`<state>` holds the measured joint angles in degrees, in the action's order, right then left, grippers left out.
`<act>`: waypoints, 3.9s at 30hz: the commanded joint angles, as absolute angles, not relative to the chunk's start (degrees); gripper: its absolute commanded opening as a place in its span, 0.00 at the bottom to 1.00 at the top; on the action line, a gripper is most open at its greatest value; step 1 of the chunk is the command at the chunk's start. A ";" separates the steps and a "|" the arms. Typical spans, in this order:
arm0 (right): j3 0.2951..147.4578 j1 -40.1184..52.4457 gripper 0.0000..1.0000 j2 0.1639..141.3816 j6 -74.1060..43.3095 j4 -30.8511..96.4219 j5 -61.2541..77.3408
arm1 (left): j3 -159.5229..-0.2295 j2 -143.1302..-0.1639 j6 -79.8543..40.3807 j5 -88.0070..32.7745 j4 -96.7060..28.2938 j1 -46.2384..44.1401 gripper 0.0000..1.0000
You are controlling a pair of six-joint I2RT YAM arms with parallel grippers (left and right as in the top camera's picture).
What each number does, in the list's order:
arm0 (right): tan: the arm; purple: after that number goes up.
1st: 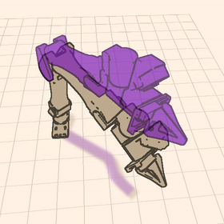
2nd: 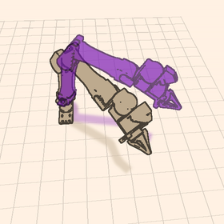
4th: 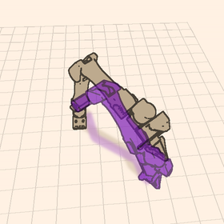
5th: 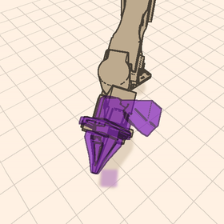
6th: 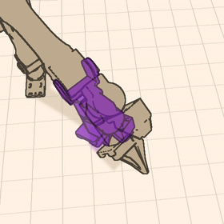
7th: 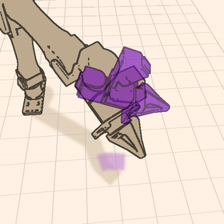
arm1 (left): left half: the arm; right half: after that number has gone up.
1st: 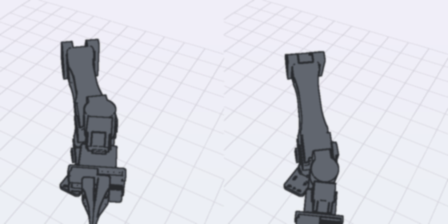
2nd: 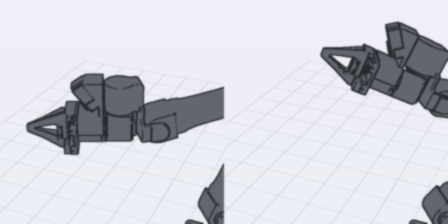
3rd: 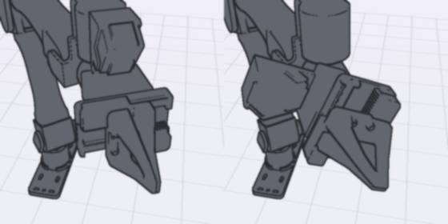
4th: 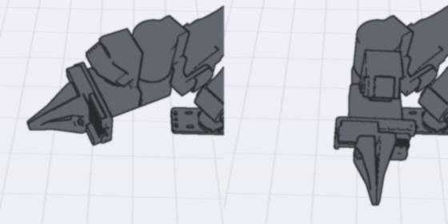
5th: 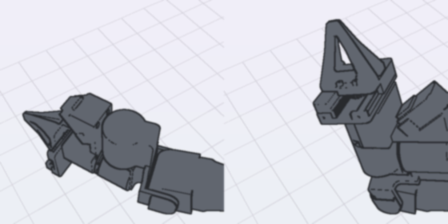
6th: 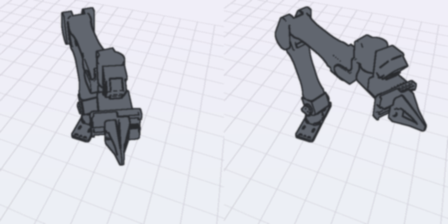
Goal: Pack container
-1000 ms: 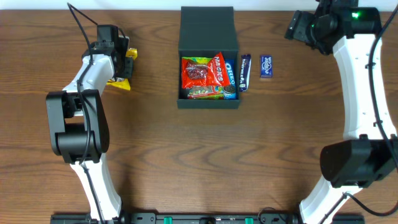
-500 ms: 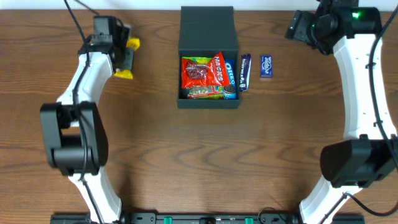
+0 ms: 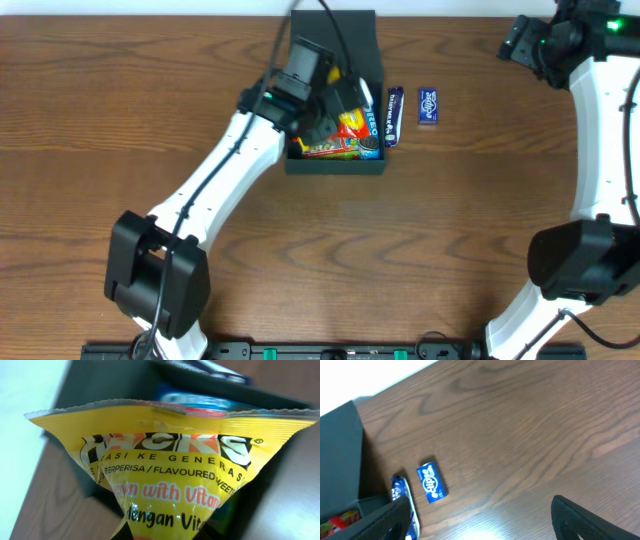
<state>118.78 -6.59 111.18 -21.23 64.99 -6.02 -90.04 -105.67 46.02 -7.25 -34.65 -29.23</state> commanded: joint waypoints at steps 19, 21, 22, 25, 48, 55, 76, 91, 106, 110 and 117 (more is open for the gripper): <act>119.20 -7.97 0.90 111.11 -20.93 65.23 -6.63 | -91.07 -108.51 49.67 -8.36 -35.53 -29.61 0.88; 119.20 -7.97 0.90 111.11 -20.93 65.23 -6.61 | -91.09 -108.47 49.67 -7.94 -35.31 -29.54 0.63; 119.20 -7.97 0.90 111.11 -20.93 65.21 -6.61 | -91.09 -108.33 49.67 -6.98 -35.16 -29.52 0.33; 119.20 -7.97 0.90 111.11 -20.93 65.19 -6.63 | -91.11 -107.63 46.04 -4.47 -32.91 -29.52 0.06; 119.20 -7.94 0.90 111.11 -20.95 65.41 -6.61 | -91.07 -113.54 39.22 -6.35 -43.66 -28.10 0.06; 119.20 -7.94 0.90 111.11 -20.95 65.36 -6.61 | -91.07 -116.92 39.20 -4.29 -41.69 -27.66 0.06; 119.20 -7.94 0.90 111.11 -20.93 65.39 -6.61 | -94.78 -109.47 38.92 1.43 -39.88 -27.86 0.06; 119.20 -7.94 0.90 111.11 -20.93 65.63 -6.59 | -94.24 -117.95 38.04 -4.58 -41.63 -25.96 0.06; 119.20 -7.86 0.90 111.13 -20.95 60.95 -6.68 | -96.84 -115.26 32.40 -4.56 -41.01 -27.70 0.06; 119.17 -7.86 0.92 111.55 -20.95 51.46 -6.66 | -97.27 -112.86 27.66 -4.58 -36.42 -27.79 0.06; 119.17 -6.17 0.99 114.28 -24.49 41.60 -4.05 | -97.25 -112.77 21.56 -8.16 -34.65 -27.79 0.06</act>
<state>118.78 -7.29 111.92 -22.13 42.06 -4.95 -96.47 -113.45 24.80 -6.04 -34.48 -27.77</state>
